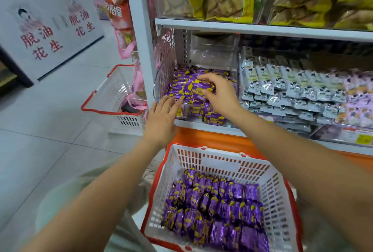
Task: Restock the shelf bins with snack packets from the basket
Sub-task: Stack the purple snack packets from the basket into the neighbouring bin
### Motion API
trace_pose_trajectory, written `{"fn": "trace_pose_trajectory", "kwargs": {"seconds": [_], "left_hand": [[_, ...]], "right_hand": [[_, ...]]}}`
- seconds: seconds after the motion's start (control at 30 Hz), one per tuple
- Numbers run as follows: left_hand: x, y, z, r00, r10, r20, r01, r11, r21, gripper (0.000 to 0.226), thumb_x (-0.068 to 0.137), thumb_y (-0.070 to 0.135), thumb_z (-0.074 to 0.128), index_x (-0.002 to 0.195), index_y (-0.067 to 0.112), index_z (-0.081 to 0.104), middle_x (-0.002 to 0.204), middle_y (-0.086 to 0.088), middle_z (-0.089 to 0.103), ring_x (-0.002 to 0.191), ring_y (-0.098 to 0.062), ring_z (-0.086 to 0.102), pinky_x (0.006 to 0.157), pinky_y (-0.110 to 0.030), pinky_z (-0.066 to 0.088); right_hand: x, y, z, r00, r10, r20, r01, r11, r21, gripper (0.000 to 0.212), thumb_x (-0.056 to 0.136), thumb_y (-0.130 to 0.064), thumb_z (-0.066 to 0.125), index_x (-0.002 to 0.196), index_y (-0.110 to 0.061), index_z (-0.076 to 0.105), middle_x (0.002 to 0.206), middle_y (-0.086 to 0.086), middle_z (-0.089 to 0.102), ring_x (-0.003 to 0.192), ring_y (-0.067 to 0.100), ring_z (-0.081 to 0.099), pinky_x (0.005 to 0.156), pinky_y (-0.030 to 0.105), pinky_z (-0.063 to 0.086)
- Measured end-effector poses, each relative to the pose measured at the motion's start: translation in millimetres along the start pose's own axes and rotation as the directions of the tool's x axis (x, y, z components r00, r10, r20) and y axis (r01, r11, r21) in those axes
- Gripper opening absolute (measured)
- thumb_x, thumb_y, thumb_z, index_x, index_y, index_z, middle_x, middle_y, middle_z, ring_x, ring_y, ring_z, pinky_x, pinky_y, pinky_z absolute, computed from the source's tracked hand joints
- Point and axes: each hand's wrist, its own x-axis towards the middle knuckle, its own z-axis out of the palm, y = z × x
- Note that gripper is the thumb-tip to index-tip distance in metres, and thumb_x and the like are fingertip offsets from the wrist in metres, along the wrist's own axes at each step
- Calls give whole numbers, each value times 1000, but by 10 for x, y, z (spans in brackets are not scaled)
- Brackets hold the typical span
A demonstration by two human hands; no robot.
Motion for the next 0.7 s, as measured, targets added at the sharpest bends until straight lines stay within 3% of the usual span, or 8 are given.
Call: {"fn": "trace_pose_trajectory", "kwargs": {"seconds": [0.17, 0.33, 0.47, 0.57, 0.7], "left_hand": [[-25, -59, 98, 995, 55, -85, -59, 997, -51, 87, 62, 3, 63, 146, 12, 40, 142, -16, 46, 137, -39, 35, 113, -56, 27], [-39, -17, 124, 992, 32, -120, -45, 993, -110, 86, 62, -2, 63, 145, 9, 41, 143, -18, 45, 138, -39, 32, 115, -54, 26], [-55, -13, 115, 992, 27, -126, -43, 991, -126, 87, 63, -3, 63, 146, 10, 40, 144, -17, 43, 140, -38, 30, 115, -53, 27], [-55, -9, 114, 992, 25, -127, -42, 990, -133, 86, 63, -3, 63, 145, 9, 41, 143, -18, 44, 139, -39, 31, 114, -53, 27], [-52, 13, 118, 991, 16, -131, -35, 988, -148, 84, 64, -4, 62, 144, 8, 41, 142, -18, 44, 138, -40, 30, 113, -54, 29]], "right_hand": [[148, 84, 221, 949, 146, 280, -120, 987, -108, 37, 86, 0, 65, 117, -20, 67, 121, 3, 66, 115, 18, 59, 99, 31, 46], [320, 46, 176, 886, 246, 392, -221, 969, -108, 34, 80, 2, 72, 108, -18, 71, 95, -4, 63, 93, 17, 57, 70, 18, 50], [418, 52, 140, 840, 288, 460, -226, 956, -186, 32, 78, 0, 77, 99, -22, 72, 110, 14, 68, 103, 26, 65, 90, 41, 54], [427, 106, 108, 821, 311, 478, -260, 950, -171, 31, 76, -1, 78, 89, -27, 71, 110, 17, 69, 104, 30, 66, 91, 45, 54], [426, 100, 113, 819, 333, 468, -279, 943, -183, 32, 73, -1, 81, 97, -21, 75, 104, 10, 71, 99, 25, 68, 89, 42, 56]]}}
